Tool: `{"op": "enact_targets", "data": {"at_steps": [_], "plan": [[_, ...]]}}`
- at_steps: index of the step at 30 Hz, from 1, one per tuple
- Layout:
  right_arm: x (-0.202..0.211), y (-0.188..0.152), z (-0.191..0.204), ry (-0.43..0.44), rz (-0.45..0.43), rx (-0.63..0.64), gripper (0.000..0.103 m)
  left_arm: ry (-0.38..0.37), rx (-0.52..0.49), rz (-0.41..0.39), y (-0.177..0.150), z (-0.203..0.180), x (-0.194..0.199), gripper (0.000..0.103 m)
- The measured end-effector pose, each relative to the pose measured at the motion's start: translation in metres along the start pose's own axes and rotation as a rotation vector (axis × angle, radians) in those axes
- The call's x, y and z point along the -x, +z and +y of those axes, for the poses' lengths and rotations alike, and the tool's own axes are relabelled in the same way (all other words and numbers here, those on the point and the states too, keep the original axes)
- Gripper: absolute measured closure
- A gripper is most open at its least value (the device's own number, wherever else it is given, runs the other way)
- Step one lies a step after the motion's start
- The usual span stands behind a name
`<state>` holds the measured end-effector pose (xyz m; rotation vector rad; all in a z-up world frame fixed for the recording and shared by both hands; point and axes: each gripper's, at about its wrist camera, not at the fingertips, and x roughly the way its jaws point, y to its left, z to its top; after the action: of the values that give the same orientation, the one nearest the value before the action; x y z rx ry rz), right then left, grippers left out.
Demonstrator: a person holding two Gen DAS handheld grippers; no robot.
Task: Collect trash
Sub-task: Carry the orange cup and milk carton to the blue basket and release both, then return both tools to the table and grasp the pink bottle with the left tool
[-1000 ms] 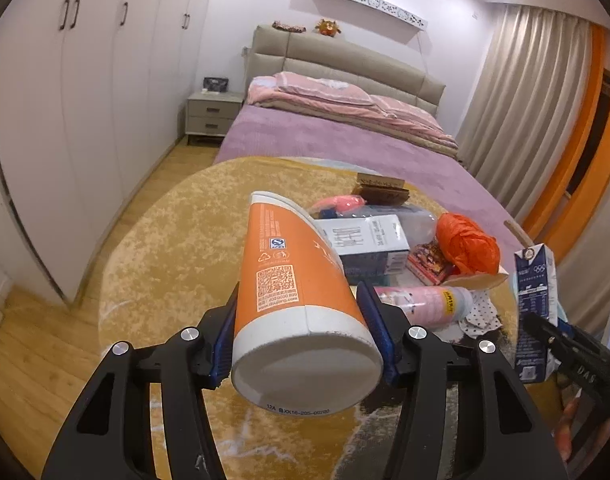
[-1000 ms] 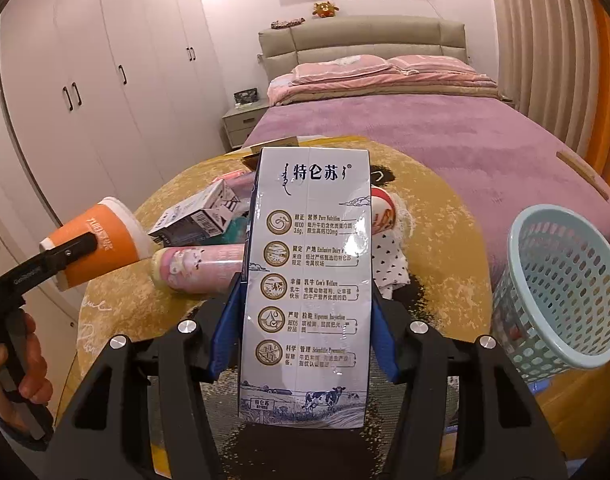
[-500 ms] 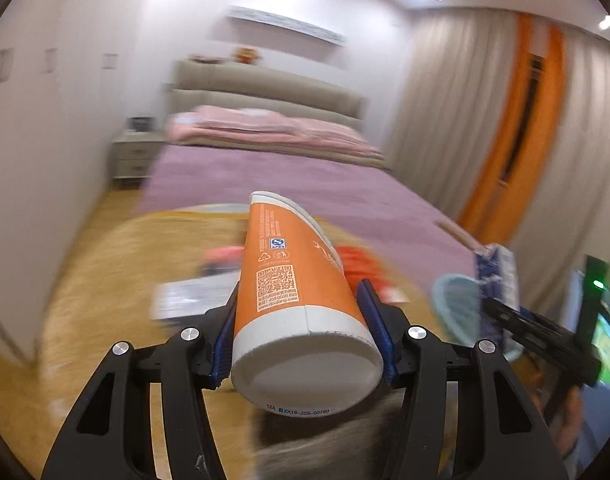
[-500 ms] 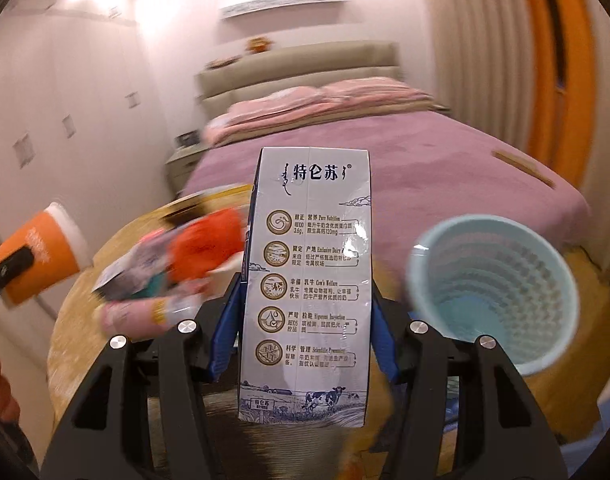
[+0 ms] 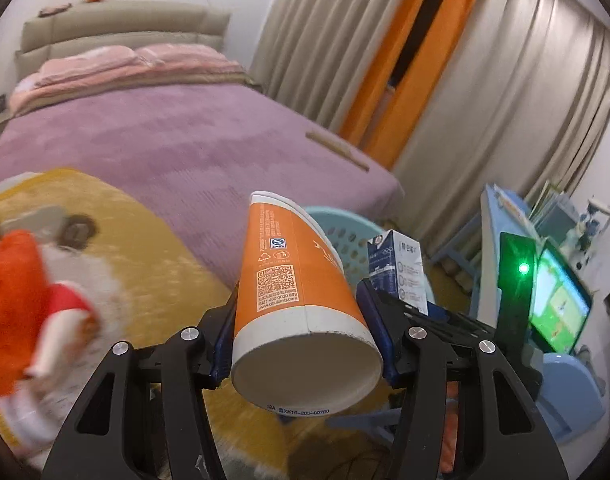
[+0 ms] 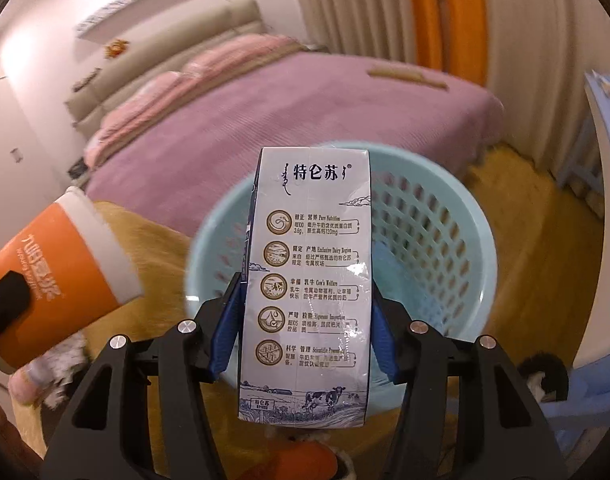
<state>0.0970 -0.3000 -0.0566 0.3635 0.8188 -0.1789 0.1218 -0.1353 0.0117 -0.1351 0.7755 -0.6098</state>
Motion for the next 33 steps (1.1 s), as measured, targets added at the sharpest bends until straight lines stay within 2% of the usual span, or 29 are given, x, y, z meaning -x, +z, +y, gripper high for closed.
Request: {"op": "enact_targets", "data": {"at_steps": [6, 7, 9, 12, 20, 26, 30, 33], "plan": [[-0.012, 0.005, -0.014, 0.003, 0.027, -0.044, 0.048, -0.038, -0.001, 0.087, -0.005, -0.01, -0.048, 0.047], [-0.013, 0.009, -0.014, 0.008, 0.031, -0.051, 0.048, -0.047, 0.001, 0.094, -0.005, -0.009, -0.052, 0.045], [-0.011, 0.01, -0.016, 0.008, 0.028, -0.058, 0.047, -0.053, 0.003, 0.084, -0.007, -0.008, -0.048, 0.031], [-0.005, 0.011, -0.016, 0.01, 0.015, -0.062, 0.044, -0.061, -0.003, 0.055, -0.008, -0.004, -0.039, 0.027], [0.024, 0.004, -0.001, 0.058, -0.037, -0.038, 0.043, -0.068, -0.004, -0.034, -0.017, 0.005, 0.014, 0.026], [0.06, -0.002, 0.036, 0.13, -0.101, 0.038, 0.044, -0.025, 0.002, -0.104, -0.029, 0.022, 0.067, 0.026], [0.08, -0.008, 0.078, 0.188, -0.137, 0.132, 0.044, 0.049, 0.015, -0.165, -0.039, 0.046, 0.112, 0.026], [0.085, -0.018, 0.111, 0.223, -0.138, 0.207, 0.043, 0.137, 0.032, -0.183, -0.049, 0.07, 0.141, 0.026]]}}
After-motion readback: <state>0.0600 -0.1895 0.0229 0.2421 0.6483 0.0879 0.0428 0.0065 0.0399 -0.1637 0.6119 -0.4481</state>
